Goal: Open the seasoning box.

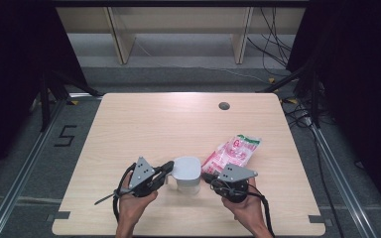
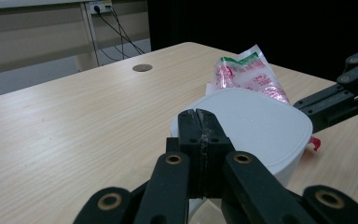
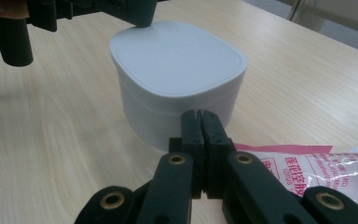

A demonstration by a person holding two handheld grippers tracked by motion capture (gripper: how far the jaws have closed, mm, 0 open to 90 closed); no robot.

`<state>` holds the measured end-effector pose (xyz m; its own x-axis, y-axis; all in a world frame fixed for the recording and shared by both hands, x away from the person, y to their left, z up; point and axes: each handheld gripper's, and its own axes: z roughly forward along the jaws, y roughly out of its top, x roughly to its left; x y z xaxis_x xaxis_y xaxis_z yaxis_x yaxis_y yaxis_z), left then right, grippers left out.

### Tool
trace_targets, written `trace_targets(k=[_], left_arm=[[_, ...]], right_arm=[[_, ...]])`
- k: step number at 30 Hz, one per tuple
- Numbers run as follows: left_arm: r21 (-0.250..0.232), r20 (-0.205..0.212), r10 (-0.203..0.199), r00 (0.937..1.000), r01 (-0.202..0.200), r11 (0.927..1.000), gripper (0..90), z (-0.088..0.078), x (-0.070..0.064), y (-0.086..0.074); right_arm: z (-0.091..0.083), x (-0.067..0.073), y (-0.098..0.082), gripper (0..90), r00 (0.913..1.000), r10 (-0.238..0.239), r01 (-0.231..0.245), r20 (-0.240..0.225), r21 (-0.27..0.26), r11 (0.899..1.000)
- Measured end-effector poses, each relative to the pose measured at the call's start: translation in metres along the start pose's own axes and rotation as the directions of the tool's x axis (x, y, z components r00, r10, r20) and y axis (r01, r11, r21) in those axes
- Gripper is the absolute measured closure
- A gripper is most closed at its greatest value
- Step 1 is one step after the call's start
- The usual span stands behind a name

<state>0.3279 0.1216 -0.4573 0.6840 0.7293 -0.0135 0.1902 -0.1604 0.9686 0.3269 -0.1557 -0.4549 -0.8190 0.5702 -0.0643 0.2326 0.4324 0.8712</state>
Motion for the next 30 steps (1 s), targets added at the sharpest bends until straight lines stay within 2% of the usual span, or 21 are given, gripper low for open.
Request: trace_targets(k=[1, 5, 9, 12, 13, 17, 18, 22, 23, 24, 25, 27, 28, 29, 30], left_arm=[[-0.002, 0.000, 0.015, 0.9999, -0.015, 0.9999, 88.9, -0.0005, 0.0013, -0.0001], [-0.003, -0.004, 0.010, 0.9999, -0.010, 0.9999, 88.9, -0.0014, -0.0004, -0.0006], [0.001, -0.002, 0.004, 1.0000, -0.004, 1.0000, 88.9, -0.0014, -0.0003, -0.0004], [-0.003, -0.008, 0.007, 0.9999, -0.007, 1.0000, 88.9, -0.0009, -0.0010, -0.0004], [-0.002, -0.010, 0.019, 0.9998, -0.019, 0.9998, 88.9, -0.0011, -0.0005, -0.0002], [-0.014, 0.001, -0.001, 1.0000, 0.001, 0.9999, 88.7, -0.0010, 0.0007, -0.0017], [-0.014, 0.001, 0.010, 1.0000, -0.009, 0.9999, 88.8, -0.0012, 0.0011, -0.0015], [-0.015, 0.000, 0.008, 1.0000, -0.008, 0.9999, 88.7, -0.0013, 0.0008, -0.0017], [-0.016, 0.004, 0.032, 0.9995, -0.032, 0.9993, 88.7, -0.0012, 0.0022, -0.0012], [-0.013, 0.001, 0.003, 1.0000, -0.003, 0.9999, 88.6, -0.0016, 0.0006, -0.0018], [-0.015, 0.005, 0.005, 1.0000, -0.005, 0.9999, 88.6, -0.0015, 0.0013, -0.0017], [-0.017, 0.008, 0.012, 0.9999, -0.012, 0.9998, 88.0, -0.0018, 0.0032, -0.0020], [-0.011, -0.005, -0.016, 0.9999, 0.016, 0.9998, 87.7, -0.0029, 0.0013, -0.0026], [-0.010, -0.006, -0.009, 0.9999, 0.009, 0.9999, 86.7, -0.0035, 0.0020, -0.0027], [-0.012, 0.000, -0.011, 0.9999, 0.011, 0.9999, 85.6, -0.0039, 0.0025, -0.0031]], right_arm=[[0.0003, 0.0006, 0.0008, 90.0, 0.9999, 0.005, -0.005, 0.016, 0.005, 1.000], [0.0018, 0.0009, 0.0020, 90.0, 0.9999, -0.012, 0.012, 0.009, 0.012, 1.000], [0.0023, 0.0004, 0.0019, 90.0, 0.9999, -0.008, 0.008, 0.009, 0.015, 1.000], [0.0026, 0.0001, 0.0018, 90.0, 0.9998, 0.009, -0.009, 0.017, 0.026, 1.000], [0.0034, -0.0006, 0.0018, 90.0, 0.9999, 0.000, 0.000, 0.015, 0.021, 1.000], [0.0043, -0.0011, 0.0013, 90.0, 0.9999, 0.007, -0.008, 0.015, 0.032, 0.999], [0.0048, -0.0009, 0.0010, 90.0, 0.9998, 0.012, -0.013, 0.016, 0.027, 1.000], [0.0044, -0.0017, 0.0023, 90.0, 1.0000, -0.005, 0.005, 0.006, 0.018, 1.000], [0.0048, -0.0015, 0.0028, 90.0, 1.0000, -0.006, 0.006, 0.005, 0.016, 1.000], [0.0046, -0.0016, 0.0033, 90.0, 1.0000, -0.008, 0.008, 0.003, 0.015, 1.000], [0.0035, -0.0007, 0.0038, 90.0, 0.9999, 0.011, -0.011, 0.006, 0.021, 1.000], [0.0039, -0.0018, 0.0048, 90.0, 1.0000, -0.007, 0.007, 0.003, 0.011, 1.000], [0.0033, -0.0022, 0.0055, 90.0, 1.0000, -0.008, 0.008, 0.000, 0.014, 1.000], [0.0024, -0.0013, 0.0063, 90.0, 0.9999, 0.011, -0.011, 0.007, 0.013, 1.000], [0.0024, -0.0020, 0.0076, 90.0, 1.0000, -0.007, 0.007, 0.004, 0.006, 1.000]])
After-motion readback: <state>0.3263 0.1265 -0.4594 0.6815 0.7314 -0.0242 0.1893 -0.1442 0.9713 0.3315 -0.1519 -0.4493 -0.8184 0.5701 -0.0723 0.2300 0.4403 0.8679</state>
